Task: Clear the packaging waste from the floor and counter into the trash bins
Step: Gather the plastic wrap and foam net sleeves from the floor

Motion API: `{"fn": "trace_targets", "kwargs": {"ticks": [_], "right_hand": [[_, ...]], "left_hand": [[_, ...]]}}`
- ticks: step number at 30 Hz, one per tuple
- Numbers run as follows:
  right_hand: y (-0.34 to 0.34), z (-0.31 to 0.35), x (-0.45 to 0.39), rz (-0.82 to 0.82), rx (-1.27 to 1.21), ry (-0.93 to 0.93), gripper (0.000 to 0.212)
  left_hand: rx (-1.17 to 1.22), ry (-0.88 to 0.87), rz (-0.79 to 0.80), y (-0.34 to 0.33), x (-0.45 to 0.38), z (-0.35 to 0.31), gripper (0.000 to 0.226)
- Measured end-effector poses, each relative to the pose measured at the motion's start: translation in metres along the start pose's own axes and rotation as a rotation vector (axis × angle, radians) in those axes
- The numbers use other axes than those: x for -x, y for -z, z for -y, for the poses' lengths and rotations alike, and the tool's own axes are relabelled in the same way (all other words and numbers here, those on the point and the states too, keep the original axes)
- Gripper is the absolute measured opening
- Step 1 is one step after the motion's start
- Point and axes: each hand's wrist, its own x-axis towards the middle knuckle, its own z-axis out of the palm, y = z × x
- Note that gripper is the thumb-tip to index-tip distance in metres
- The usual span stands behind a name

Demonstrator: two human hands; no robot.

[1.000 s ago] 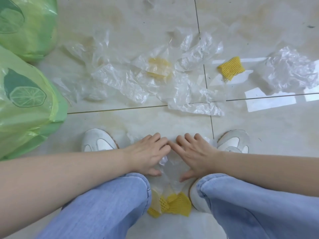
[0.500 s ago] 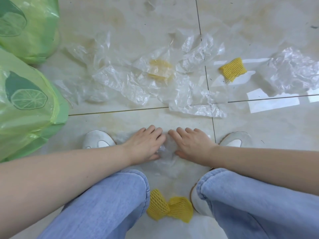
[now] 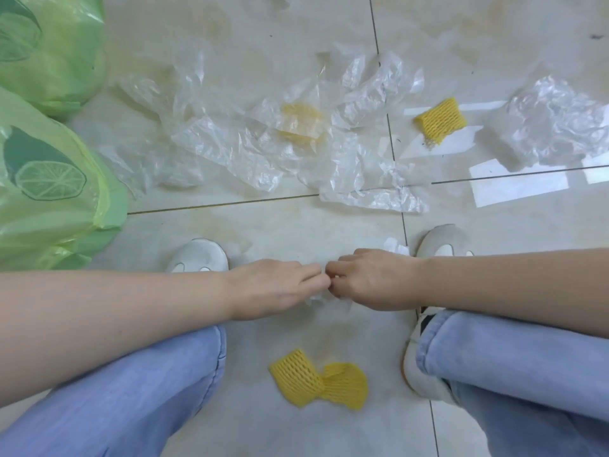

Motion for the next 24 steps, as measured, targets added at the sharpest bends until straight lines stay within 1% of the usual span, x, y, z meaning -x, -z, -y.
{"fn": "trace_targets", "kwargs": {"ticks": [2, 5, 6, 8, 10, 11, 12, 13, 14, 15, 16, 17, 18, 19, 20, 21, 22, 23, 24], "right_hand": [[0.002, 0.009, 0.007, -0.001, -0.007, 0.134, 0.03], [-0.004, 0.03, 0.023, 0.024, 0.05, 0.345, 0.034], [-0.008, 0.037, 0.028, 0.064, 0.075, 0.394, 0.037], [-0.019, 0.046, 0.038, 0.145, 0.132, 0.431, 0.048], [-0.033, 0.046, 0.043, 0.212, 0.224, 0.472, 0.055], [-0.043, 0.047, 0.044, 0.239, 0.264, 0.498, 0.054], [-0.052, 0.047, 0.044, 0.313, 0.298, 0.483, 0.045], [-0.057, 0.046, 0.044, 0.366, 0.249, 0.367, 0.03], [-0.058, 0.047, 0.042, 0.384, 0.159, 0.175, 0.029], [-0.061, 0.05, 0.041, 0.35, 0.096, 0.072, 0.036], [-0.06, 0.051, 0.038, 0.377, 0.075, 0.013, 0.039], [-0.058, 0.05, 0.035, 0.348, 0.104, 0.011, 0.035], [-0.052, 0.046, 0.032, 0.398, 0.173, 0.08, 0.022], [-0.048, 0.042, 0.032, 0.407, 0.233, 0.221, 0.015], [-0.043, 0.035, 0.031, 0.376, 0.277, 0.331, 0.03], [-0.037, 0.028, 0.032, 0.307, 0.277, 0.363, 0.038], [-0.033, 0.023, 0.032, 0.271, 0.273, 0.33, 0.04], [-0.033, 0.017, 0.033, 0.2, 0.269, 0.308, 0.038], [-0.032, 0.014, 0.032, 0.169, 0.266, 0.283, 0.035]], "left_hand": [[-0.048, -0.146, -0.047, -0.003, 0.004, -0.01, 0.017], [-0.208, -0.394, -0.111, -0.015, 0.011, -0.021, 0.033], [-0.245, -0.469, -0.117, -0.021, 0.013, -0.025, 0.037], [-0.307, -0.589, -0.092, -0.033, 0.016, -0.034, 0.04], [-0.385, -0.653, -0.004, -0.045, 0.016, -0.035, 0.042], [-0.439, -0.671, 0.048, -0.051, 0.014, -0.033, 0.042], [-0.486, -0.678, 0.098, -0.055, 0.013, -0.029, 0.041], [-0.51, -0.683, 0.136, -0.057, 0.012, -0.026, 0.039], [-0.522, -0.681, 0.165, -0.057, 0.011, -0.023, 0.036], [-0.526, -0.678, 0.182, -0.058, 0.01, -0.022, 0.034], [-0.528, -0.677, 0.181, -0.059, 0.009, -0.02, 0.035], [-0.534, -0.674, 0.158, -0.06, 0.008, -0.017, 0.037], [-0.53, -0.66, 0.127, -0.06, 0.006, -0.013, 0.04], [-0.513, -0.639, 0.09, -0.059, 0.005, -0.008, 0.042], [-0.496, -0.62, 0.062, -0.056, 0.003, -0.003, 0.044], [-0.489, -0.606, 0.045, -0.054, 0.002, 0.001, 0.045], [-0.491, -0.591, 0.039, -0.052, 0.002, 0.004, 0.045], [-0.493, -0.576, 0.041, -0.051, 0.002, 0.005, 0.043], [-0.499, -0.561, 0.042, -0.05, 0.001, 0.005, 0.04]]}}
